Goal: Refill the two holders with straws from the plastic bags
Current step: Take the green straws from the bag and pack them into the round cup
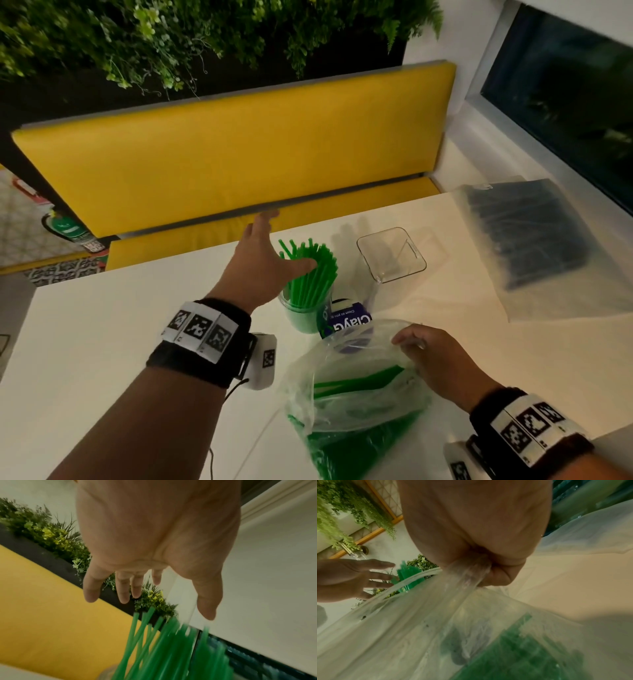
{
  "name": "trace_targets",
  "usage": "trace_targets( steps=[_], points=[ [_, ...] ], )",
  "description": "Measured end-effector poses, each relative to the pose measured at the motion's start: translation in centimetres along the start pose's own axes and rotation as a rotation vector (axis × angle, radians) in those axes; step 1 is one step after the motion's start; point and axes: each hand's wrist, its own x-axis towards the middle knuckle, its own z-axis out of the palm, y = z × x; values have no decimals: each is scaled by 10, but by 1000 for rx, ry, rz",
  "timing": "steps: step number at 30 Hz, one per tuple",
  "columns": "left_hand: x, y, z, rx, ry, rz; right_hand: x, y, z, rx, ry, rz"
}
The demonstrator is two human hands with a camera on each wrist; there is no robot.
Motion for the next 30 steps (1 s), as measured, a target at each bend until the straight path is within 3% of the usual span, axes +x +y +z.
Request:
trace_targets(
  steps=[2, 4, 5, 6, 7, 9, 10, 12, 15, 18, 21, 26, 30],
  points=[
    [-13, 7, -11, -11, 130, 67, -1, -2, -2, -1, 0, -10],
    [-39, 21, -10, -43, 386, 291, -1, -4, -2, 10, -14, -13],
    [-54, 29, -2, -56, 410, 435, -1, -5, -2, 17, -18, -11],
    [-70, 36, 12, -57, 300, 556, 0, -6, -1, 39, -18, -3],
    [-82, 35, 36, -17, 104, 632, 0, -8, 0, 70, -13, 3],
    [-97, 23, 90, 101, -319, 528, 0, -15, 1, 131, -3, -1],
    [-97, 8, 118, 144, -445, 408, -1, -20, 1, 167, -11, -11],
    [-90, -20, 156, 189, -570, 183, -6, -28, 1, 270, -52, -7],
    [-87, -42, 175, 342, -701, 93, -10, -24, 4, 259, -92, -21],
    [-95, -39, 176, 512, -788, 155, -16, -21, 5, 267, -106, -35],
    [-98, -36, 174, 554, -776, 199, -18, -20, 4, 196, -110, -80],
    [-92, -32, 158, 413, -697, 152, -7, -6, 0, 27, 5, -50],
    [-88, -31, 143, 333, -750, 202, -6, -7, 2, 38, 44, -45]
  ],
)
